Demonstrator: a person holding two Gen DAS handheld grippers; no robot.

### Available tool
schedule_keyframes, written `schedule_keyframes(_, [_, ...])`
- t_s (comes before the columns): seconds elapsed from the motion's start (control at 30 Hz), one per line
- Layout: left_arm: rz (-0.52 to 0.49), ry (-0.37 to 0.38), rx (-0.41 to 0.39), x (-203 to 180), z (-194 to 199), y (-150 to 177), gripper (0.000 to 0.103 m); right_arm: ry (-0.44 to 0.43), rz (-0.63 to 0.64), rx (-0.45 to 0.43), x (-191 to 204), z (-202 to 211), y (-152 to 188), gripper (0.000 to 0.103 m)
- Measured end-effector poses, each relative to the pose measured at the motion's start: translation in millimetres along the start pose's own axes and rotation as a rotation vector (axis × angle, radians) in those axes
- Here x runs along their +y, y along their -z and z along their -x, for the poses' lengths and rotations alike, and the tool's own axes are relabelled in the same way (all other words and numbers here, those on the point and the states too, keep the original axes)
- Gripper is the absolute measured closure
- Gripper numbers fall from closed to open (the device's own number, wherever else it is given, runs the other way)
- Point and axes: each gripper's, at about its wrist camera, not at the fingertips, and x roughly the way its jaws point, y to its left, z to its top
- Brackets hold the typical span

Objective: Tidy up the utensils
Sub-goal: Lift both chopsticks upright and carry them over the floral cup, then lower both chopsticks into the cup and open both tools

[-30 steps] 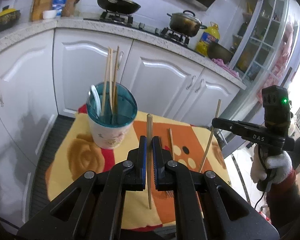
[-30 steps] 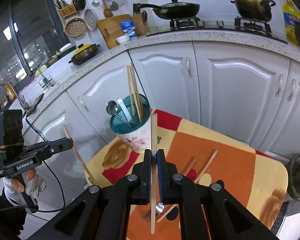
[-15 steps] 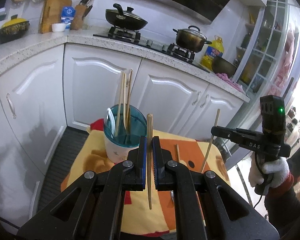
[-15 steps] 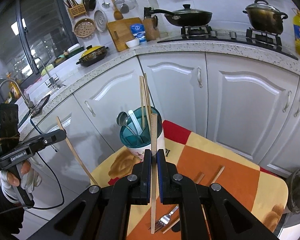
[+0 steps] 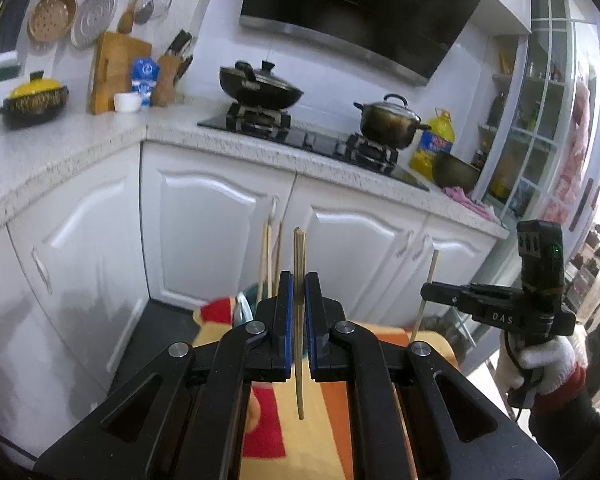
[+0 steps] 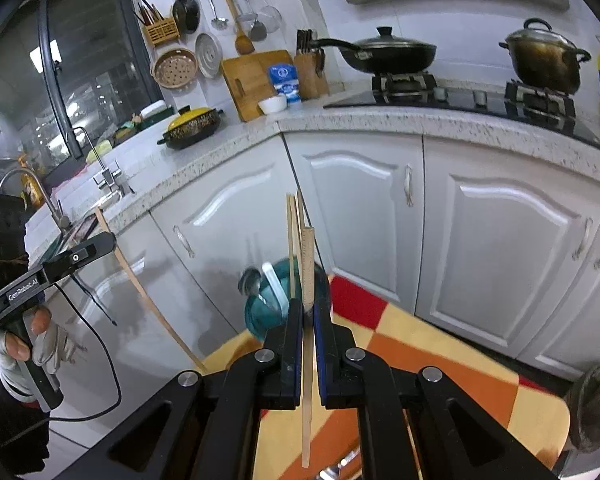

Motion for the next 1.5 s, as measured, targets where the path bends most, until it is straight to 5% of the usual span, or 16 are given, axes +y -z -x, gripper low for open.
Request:
schedule_keyframes(0.4, [-0.038,-0.095,-0.078,8,-44,-54,0.099,-0.003,0.02,-0.057,10,-24,-60,0.098])
schedule_keyframes(0.73, [-0.032,-0.154,-0.025,17,-106,-46,0.099,0.038,-0.02,-0.097,3,-76,-100,0.098])
schedule_keyframes(1.37, [-0.021,-0.18,0.145,18,-173,7,0.099,0.022,-0.062,0.128,-27,-167,-49,0.098])
schedule_keyframes(1.5, [-0.017,-0.179,0.162,17,-173,9,0.097,0.014,-0.084,0.139,-34,-163,-41,0.085])
